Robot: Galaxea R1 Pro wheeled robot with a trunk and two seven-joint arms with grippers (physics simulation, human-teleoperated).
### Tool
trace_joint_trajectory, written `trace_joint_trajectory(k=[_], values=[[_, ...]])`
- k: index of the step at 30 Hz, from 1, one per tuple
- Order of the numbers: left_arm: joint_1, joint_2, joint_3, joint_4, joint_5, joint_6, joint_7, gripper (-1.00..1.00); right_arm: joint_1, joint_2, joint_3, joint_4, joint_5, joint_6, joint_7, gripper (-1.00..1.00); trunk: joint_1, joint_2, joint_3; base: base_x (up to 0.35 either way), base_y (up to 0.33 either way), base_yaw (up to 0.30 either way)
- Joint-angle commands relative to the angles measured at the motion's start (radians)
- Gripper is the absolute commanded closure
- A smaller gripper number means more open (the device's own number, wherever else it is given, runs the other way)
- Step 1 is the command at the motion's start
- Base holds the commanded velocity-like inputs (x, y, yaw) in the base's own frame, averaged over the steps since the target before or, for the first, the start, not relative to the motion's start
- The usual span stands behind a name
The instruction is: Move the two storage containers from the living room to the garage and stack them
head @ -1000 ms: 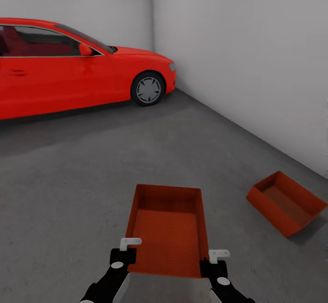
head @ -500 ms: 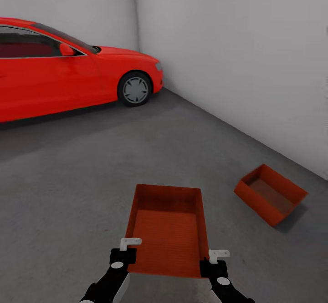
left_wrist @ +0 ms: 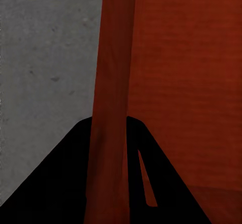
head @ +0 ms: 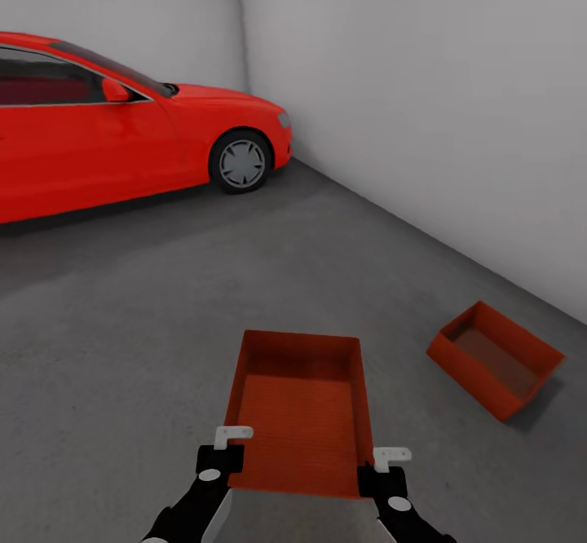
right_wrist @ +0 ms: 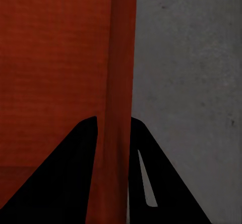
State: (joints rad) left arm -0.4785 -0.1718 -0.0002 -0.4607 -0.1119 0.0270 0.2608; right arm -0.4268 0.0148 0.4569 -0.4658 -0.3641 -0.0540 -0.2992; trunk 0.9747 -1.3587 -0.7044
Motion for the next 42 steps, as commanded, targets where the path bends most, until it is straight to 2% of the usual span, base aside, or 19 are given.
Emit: trace_joint_trajectory(k=[1,10,21,36,42], values=[[-0.002,0.000,0.008,0.002,0.009,0.004,-0.034,1.00,0.000,-0.019,0.009,0.088,0.004,-0.007,-0.017,1.00,0.000,0.000,-0.001,0.303,0.151,0.000],[-0.002,0.000,0.008,0.001,0.008,0.003,-0.033,1.00,0.000,-0.018,0.009,0.088,0.004,-0.007,-0.017,1.00,0.000,0.000,-0.001,0.284,0.111,0.000],[-0.002,0.000,0.008,0.002,0.009,0.003,-0.032,1.00,0.000,-0.018,0.009,0.088,0.004,-0.007,-0.017,1.00,0.000,0.000,-0.001,0.064,0.006,0.000],[-0.002,0.000,0.008,0.002,0.008,0.002,-0.032,1.00,0.000,-0.018,0.009,0.088,0.004,-0.007,-0.017,1.00,0.000,0.000,-0.001,0.316,0.000,0.000],[-0.002,0.000,0.008,0.002,0.008,0.004,-0.032,1.00,0.000,-0.018,0.009,0.088,0.004,-0.007,-0.017,1.00,0.000,0.000,-0.001,0.045,0.000,-0.103]])
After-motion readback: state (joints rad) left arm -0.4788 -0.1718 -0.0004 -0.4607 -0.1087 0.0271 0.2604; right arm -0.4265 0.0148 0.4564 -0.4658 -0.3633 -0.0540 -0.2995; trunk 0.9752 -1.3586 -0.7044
